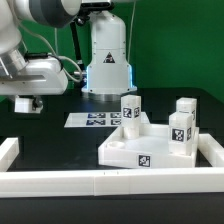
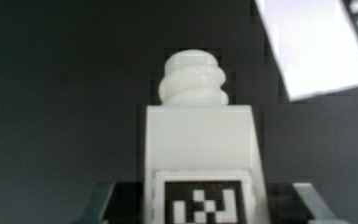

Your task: Assemble square table

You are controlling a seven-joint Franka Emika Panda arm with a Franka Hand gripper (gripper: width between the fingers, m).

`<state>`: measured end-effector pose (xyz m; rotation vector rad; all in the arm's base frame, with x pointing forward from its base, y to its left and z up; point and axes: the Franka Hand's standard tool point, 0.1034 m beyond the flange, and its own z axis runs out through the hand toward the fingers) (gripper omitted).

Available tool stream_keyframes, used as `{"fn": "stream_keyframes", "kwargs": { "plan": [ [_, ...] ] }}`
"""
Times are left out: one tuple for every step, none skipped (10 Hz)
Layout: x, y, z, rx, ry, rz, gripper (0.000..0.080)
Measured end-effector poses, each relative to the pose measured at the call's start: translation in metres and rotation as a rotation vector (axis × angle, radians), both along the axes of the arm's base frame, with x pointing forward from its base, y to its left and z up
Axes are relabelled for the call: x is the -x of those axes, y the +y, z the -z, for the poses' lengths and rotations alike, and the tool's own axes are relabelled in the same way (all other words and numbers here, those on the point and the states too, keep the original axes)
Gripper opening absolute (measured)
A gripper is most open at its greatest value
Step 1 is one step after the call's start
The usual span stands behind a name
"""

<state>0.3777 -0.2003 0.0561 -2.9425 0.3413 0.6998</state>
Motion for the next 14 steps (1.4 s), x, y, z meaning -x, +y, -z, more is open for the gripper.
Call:
{"fn": "stream_keyframes", "kwargs": {
  "plan": [
    [-0.005,0.008,-0.004,0.015,-0.074,0.008,0.0285],
    [-0.011,0.016,-0.01,0.013,-0.109,0.015,0.0285],
    [-0.025,0.022,-0.017,0.026,-0.191,0.033,0.0285],
    [-0.035,0.029,-0.027,0.046,-0.298,0.061,0.0285],
    [-0.036,0.034,-0.034,0.045,-0.326,0.064,0.0285],
    [-0.045,0.033,-0.041,0.079,-0.399,0.067,0.0285],
    [-0.046,0.038,-0.047,0.099,-0.453,0.061,0.0285],
    [-0.045,0.04,-0.051,0.116,-0.494,0.055,0.0285],
    [-0.046,0.032,-0.051,0.164,-0.565,0.051,0.0285],
    [-0.043,0.03,-0.049,0.186,-0.59,0.051,0.0285],
    [-0.043,0.024,-0.053,0.228,-0.642,0.041,0.0285],
    [-0.041,0.028,-0.052,0.23,-0.643,0.048,0.0285],
    [-0.043,0.035,-0.05,0.226,-0.64,0.061,0.0285],
    [-0.047,0.045,-0.05,0.22,-0.64,0.082,0.0285]
  ]
}}
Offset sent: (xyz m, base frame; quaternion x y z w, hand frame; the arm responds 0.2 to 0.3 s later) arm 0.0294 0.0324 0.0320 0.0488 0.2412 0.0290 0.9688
